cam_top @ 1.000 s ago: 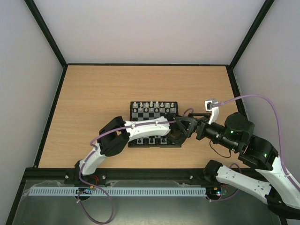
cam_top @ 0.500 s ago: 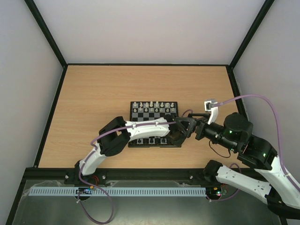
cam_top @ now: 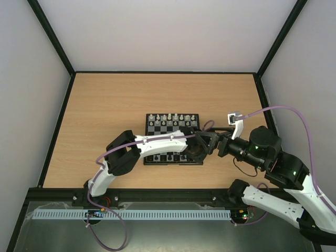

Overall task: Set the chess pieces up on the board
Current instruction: Place the chess piece on the chessboard, then reset both arms

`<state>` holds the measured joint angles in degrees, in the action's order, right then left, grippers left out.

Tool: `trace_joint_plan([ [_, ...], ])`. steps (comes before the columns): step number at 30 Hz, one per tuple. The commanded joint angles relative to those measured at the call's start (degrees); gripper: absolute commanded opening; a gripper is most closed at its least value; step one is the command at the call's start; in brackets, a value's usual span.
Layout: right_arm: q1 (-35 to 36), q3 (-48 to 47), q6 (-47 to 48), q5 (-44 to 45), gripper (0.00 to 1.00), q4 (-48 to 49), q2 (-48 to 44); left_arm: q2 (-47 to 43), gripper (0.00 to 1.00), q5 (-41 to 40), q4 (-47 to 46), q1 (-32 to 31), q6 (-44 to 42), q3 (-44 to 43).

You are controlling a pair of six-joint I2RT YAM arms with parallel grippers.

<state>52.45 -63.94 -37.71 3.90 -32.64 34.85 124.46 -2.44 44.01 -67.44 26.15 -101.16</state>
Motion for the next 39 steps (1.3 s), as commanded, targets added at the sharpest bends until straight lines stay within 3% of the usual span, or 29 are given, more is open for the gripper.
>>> trace_joint_plan([
  [1, -0.3, 0.6, 0.4, -0.3, 0.99, 1.9, 0.1, -3.6, 0.33, -0.5, 1.1, -0.1, 0.3, 0.3],
  [5, -0.3, 0.8, 0.3, -0.4, 0.99, 1.9, 0.2, -4.4, 0.36, -1.2, 1.0, -0.4, 0.4, -0.7],
  [9, -0.3, 0.5, 0.2, -0.2, 0.99, 1.8, 0.1, -7.2, 0.56, -3.0, 0.6, -0.5, 0.7, -0.7],
  [13, -0.3, -0.1, 0.3, -0.2, 0.99, 1.5, 0.0, -11.0, 0.64, -7.0, 0.8, 0.0, 1.0, 0.8],
  [28, -0.3, -1.2, 0.0, 0.4, 0.99, 3.0, 0.7, -30.7, 0.81, -13.3, -4.6, 6.1, 5.0, 19.7],
  [31, -0.3, -0.8, 0.0, 1.5, 0.99, 3.3, 0.8, -36.0, 0.87, -14.4, -6.0, 7.5, 6.0, 23.9],
  [34, -0.3, 0.2, 0.1, 3.1, 0.99, 3.7, 1.7, -41.8, 0.99, -16.7, -7.4, 8.3, 7.0, 27.8],
  [39, -0.3, 1.9, 0.6, 5.7, 0.99, 5.5, 4.6, -50.9, 1.00, -25.0, -7.6, 11.5, 9.9, 32.6],
])
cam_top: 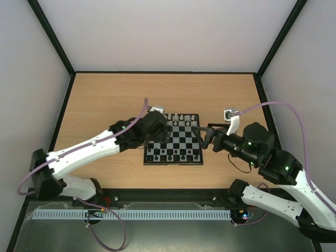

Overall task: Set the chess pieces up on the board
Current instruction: Reset both arms

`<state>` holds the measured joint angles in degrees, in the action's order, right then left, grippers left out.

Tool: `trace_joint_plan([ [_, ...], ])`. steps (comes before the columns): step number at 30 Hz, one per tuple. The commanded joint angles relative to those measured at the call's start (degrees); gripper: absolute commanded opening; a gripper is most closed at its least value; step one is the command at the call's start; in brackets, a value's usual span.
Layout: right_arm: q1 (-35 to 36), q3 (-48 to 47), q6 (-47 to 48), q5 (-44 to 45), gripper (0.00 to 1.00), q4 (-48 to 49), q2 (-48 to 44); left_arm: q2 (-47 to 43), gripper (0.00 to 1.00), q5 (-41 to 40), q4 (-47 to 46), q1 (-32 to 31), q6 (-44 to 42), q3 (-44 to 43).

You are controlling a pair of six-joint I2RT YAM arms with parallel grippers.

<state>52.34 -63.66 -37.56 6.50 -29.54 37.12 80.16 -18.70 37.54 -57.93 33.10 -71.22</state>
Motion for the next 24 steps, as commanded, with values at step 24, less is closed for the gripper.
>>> trace_joint_plan([
  [24, -30.6, 13.3, 12.1, 16.2, 0.99, 22.9, 33.9, -37.7, 1.00, -16.1, -28.4, 18.8, 0.1, 30.3],
])
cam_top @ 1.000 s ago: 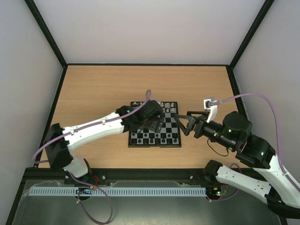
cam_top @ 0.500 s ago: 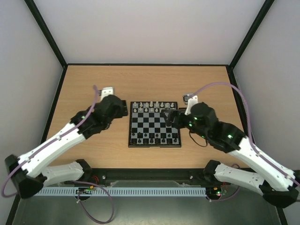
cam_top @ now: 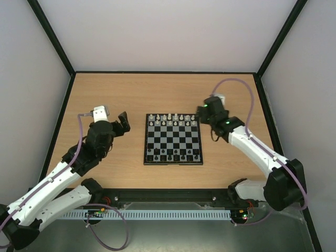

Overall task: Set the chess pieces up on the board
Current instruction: Reset both arms

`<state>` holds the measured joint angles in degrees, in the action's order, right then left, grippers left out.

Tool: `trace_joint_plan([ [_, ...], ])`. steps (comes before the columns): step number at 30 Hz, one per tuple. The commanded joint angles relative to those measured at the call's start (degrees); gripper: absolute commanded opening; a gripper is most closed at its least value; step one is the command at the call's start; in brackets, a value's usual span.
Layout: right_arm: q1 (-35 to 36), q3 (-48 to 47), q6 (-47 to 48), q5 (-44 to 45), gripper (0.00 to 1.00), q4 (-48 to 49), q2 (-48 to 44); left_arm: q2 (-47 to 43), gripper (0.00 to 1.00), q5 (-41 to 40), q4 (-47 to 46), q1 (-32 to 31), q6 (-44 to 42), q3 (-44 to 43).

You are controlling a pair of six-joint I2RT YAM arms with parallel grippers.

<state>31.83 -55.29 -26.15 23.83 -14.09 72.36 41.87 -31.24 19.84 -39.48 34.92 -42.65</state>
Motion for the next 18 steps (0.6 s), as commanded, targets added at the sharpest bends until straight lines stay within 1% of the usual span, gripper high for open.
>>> trace_joint_plan([
  [1, -12.9, 6.4, 0.4, -0.2, 0.99, 8.9, -2.1, 1.4, 1.00, -5.1, -11.6, 0.4, -2.0, 1.6],
  [3, -17.8, 9.5, -0.6, 2.5, 0.98, 11.7, -4.1, 3.1, 0.99, -8.1, -13.2, 0.7, -2.8, 1.0],
  [5, -22.1, 13.6, -0.3, 3.4, 0.99, 16.8, -5.8, 4.8, 1.00, -11.3, -14.4, 1.7, -2.7, 0.7],
  [8, -26.6, 18.9, -1.8, 5.5, 0.99, 25.0, -6.9, 6.1, 0.99, -13.2, -16.3, 4.9, -1.7, 1.4],
  [14, -27.5, 26.7, 0.8, 11.5, 0.99, 40.5, -3.5, 6.9, 1.00, -8.7, -24.6, 13.7, -2.8, 6.7],
  [16, -27.5, 28.2, 2.8, 11.2, 0.99, 45.2, -1.0, 7.7, 0.99, -6.2, -28.1, 16.4, -4.2, 8.3],
  [18, -28.0, 28.8, 4.8, 9.6, 0.99, 49.1, 2.2, 9.3, 1.00, -5.0, -32.7, 18.2, -7.6, 9.9],
])
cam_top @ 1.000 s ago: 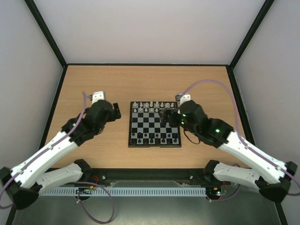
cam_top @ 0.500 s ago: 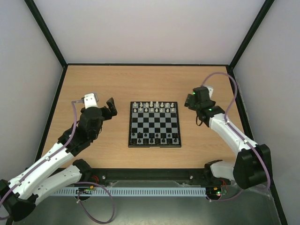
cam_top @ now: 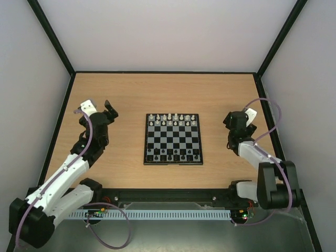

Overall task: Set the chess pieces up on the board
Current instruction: Reset both arms

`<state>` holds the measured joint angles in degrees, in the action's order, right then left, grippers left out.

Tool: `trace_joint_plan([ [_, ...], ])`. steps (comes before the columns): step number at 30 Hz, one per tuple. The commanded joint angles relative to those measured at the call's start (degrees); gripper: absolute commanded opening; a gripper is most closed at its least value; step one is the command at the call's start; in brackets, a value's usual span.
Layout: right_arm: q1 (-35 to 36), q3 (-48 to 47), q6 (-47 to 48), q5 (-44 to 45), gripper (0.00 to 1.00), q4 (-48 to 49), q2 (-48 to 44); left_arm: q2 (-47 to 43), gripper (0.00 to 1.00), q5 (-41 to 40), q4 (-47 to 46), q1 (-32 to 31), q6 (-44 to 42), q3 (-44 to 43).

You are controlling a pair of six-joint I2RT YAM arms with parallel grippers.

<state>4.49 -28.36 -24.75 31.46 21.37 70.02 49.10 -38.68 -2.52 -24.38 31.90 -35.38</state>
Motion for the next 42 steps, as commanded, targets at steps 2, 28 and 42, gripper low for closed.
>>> trace_joint_plan([
  [2, -1.6, 2.2, 3.9, 0.7, 0.99, 17.2, 7.5, 3.8, 0.99, 2.9, -13.0, 5.8, -6.0, 4.0],
  [28, -2.2, 15.8, 14.2, -16.5, 0.99, 49.9, 16.4, 30.7, 1.00, 5.5, -55.1, 20.4, -20.2, 17.9],
  [42, -2.1, 14.9, 16.1, -20.5, 0.99, 49.0, 16.8, 37.0, 1.00, 14.3, -59.2, 20.2, -25.2, 16.2],
])
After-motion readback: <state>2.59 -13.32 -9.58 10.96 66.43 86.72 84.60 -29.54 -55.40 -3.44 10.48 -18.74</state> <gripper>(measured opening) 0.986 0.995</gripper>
